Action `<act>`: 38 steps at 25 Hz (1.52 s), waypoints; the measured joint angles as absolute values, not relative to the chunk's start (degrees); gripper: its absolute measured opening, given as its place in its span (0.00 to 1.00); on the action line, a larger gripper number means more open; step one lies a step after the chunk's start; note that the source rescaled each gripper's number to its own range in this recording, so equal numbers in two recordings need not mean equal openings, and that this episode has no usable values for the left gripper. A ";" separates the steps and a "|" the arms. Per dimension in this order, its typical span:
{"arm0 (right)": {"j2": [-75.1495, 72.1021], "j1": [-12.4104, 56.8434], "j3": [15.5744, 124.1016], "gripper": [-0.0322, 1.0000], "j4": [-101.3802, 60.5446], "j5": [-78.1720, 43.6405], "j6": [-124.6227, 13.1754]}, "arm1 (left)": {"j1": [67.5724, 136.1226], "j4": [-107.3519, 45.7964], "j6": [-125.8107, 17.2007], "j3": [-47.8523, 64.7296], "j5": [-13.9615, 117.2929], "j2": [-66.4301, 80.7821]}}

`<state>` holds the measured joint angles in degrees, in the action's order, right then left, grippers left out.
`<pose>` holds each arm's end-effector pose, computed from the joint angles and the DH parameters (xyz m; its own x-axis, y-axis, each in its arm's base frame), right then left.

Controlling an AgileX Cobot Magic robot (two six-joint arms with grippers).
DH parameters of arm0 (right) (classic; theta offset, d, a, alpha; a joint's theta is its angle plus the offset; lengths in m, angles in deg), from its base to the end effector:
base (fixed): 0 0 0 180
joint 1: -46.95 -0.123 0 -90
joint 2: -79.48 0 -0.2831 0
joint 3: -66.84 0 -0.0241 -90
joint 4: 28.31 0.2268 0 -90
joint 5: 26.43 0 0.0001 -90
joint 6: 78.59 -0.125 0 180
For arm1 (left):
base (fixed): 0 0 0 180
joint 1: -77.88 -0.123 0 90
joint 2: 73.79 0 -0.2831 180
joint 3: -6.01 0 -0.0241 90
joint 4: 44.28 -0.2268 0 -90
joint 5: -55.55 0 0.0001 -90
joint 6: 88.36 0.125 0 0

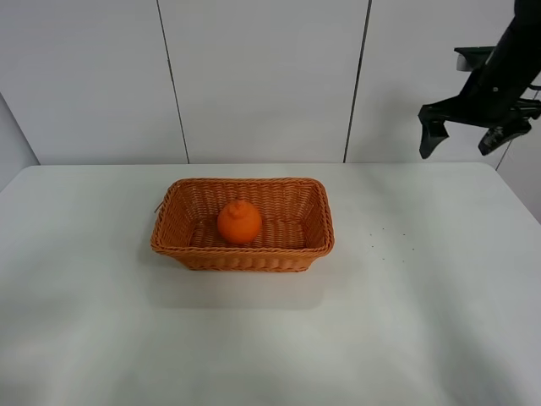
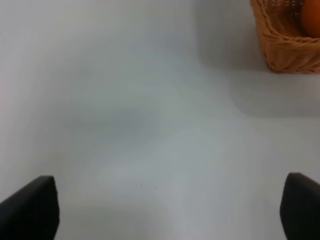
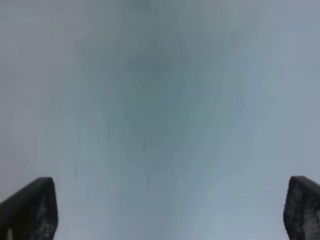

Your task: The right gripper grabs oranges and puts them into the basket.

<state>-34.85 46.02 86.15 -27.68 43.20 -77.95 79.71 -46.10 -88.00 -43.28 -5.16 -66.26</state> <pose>0.3776 0.0074 0.2646 -0.9640 -0.0230 -0.2648 -0.0260 0.9996 0.0080 0.0069 0.0032 0.2466 -0.4615 0.0366 -0.8864 0.0174 0.9993 0.0322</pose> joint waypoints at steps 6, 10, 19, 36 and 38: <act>-11.26 46.02 59.75 1.00 -27.22 43.21 -77.90 | 79.71 -46.10 -88.00 -43.28 -5.16 -66.26; 4.52 46.02 44.22 1.00 -27.22 43.00 -77.90 | 79.71 -46.10 -88.00 -43.28 -5.16 -66.26; 44.62 46.02 20.99 1.00 -27.34 33.28 -77.90 | 79.71 -46.10 -88.00 -43.28 -5.16 -66.26; 71.81 46.02 18.14 1.00 -27.94 32.41 -78.59 | 79.71 -46.10 -88.00 -43.28 -5.16 -66.26; 71.81 46.02 18.14 1.00 -27.94 32.41 -78.59 | 79.71 -46.10 -88.00 -43.28 -5.16 -66.26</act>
<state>71.81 46.02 18.14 -27.94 32.41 -78.59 79.71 -46.10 -88.00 -43.28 -5.16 -66.26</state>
